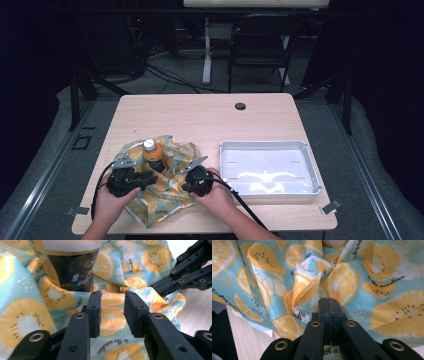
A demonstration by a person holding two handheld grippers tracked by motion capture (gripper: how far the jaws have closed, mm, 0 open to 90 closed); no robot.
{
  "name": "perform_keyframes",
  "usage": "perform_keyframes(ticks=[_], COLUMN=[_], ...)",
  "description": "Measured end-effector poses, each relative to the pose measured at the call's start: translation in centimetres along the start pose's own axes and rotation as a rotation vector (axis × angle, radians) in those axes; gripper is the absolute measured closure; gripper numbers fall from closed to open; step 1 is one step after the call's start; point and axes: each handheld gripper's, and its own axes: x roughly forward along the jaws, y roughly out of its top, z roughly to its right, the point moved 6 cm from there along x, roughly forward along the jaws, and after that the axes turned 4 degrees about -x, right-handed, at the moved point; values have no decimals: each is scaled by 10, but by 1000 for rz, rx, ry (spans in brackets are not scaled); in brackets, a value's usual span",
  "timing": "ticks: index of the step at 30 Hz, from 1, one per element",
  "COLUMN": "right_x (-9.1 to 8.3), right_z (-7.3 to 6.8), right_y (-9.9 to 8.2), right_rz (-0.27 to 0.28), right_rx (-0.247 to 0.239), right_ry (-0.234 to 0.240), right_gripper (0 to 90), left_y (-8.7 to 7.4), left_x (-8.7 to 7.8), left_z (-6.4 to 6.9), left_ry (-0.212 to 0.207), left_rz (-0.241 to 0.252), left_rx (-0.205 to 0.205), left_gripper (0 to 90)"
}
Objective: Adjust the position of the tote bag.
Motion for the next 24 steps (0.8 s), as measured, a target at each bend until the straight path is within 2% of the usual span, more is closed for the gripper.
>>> perform_keyframes(ticks=[3,6,7,8,9,12,15,18,22,24], right_x=[1,4,3,3,2,2,-1,-2,-3,-4], right_z=[-1,-1,-1,-1,-1,-3,-3,-5,-5,-5], right_y=[0,-1,-2,-3,-3,-2,-2,-1,0,0], right_rz=[-6,2,-10,-8,-9,3,1,15,33,37], right_rx=[-3,3,-9,-9,-10,-6,-6,3,9,16], right_ry=[-1,-12,-11,-10,-8,-10,-4,4,9,16], right_gripper=[900,900,900,900,900,900,900,900,900,900], left_y=[3,5,5,6,6,8,10,9,5,2], left_x=[5,11,13,16,18,22,28,34,38,39], left_z=[6,12,14,15,16,18,18,18,18,17], left_ry=[-2,-17,-24,-13,-28,-27,-10,-14,-11,-22], left_rz=[2,-19,-25,-16,-20,-27,-27,-36,-76,-102], left_rx=[17,49,53,60,71,95,118,120,129,117], left_gripper=[618,594,579,569,554,506,473,460,455,504])
